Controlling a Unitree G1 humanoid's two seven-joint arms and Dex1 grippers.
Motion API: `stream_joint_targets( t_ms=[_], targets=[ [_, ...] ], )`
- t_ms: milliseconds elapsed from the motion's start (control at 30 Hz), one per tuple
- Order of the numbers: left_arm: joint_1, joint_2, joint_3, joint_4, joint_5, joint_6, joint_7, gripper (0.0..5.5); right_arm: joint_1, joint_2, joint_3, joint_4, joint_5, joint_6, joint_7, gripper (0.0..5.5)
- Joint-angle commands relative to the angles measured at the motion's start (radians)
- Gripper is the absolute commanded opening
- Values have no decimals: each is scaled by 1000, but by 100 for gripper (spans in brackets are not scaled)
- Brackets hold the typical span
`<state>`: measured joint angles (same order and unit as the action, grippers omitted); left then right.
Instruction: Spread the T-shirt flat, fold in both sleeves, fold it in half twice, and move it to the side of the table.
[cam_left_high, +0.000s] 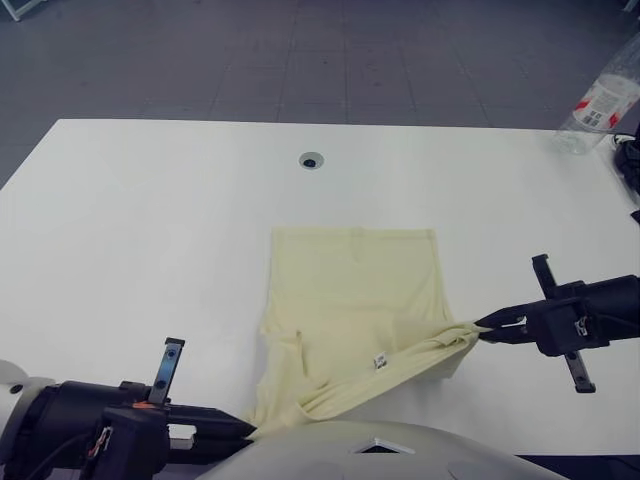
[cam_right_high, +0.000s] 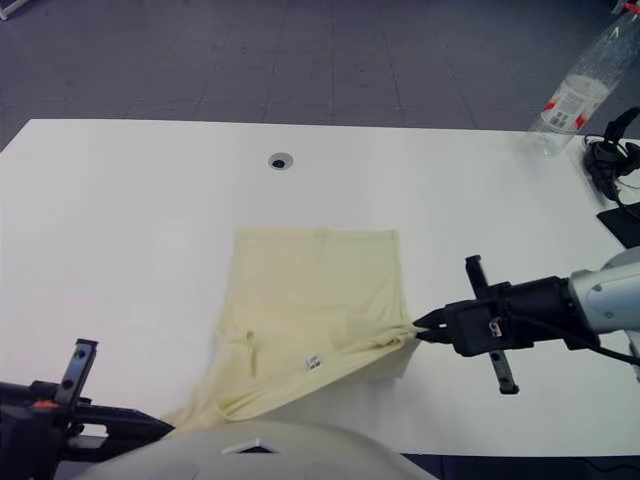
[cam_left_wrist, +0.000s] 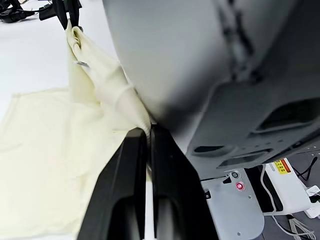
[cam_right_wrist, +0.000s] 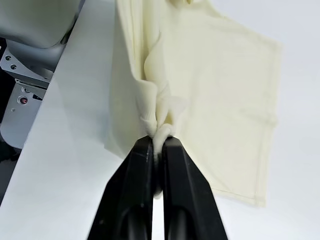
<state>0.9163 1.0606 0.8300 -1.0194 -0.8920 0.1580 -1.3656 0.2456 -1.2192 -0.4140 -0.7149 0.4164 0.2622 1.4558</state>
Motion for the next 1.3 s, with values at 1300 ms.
stream_joint_targets(
  t_ms=[1300],
  targets=[
    [-1219,-135,-1055,765,620,242,423,0,-713,237,631,618,-293,-2,-138,4]
  ],
)
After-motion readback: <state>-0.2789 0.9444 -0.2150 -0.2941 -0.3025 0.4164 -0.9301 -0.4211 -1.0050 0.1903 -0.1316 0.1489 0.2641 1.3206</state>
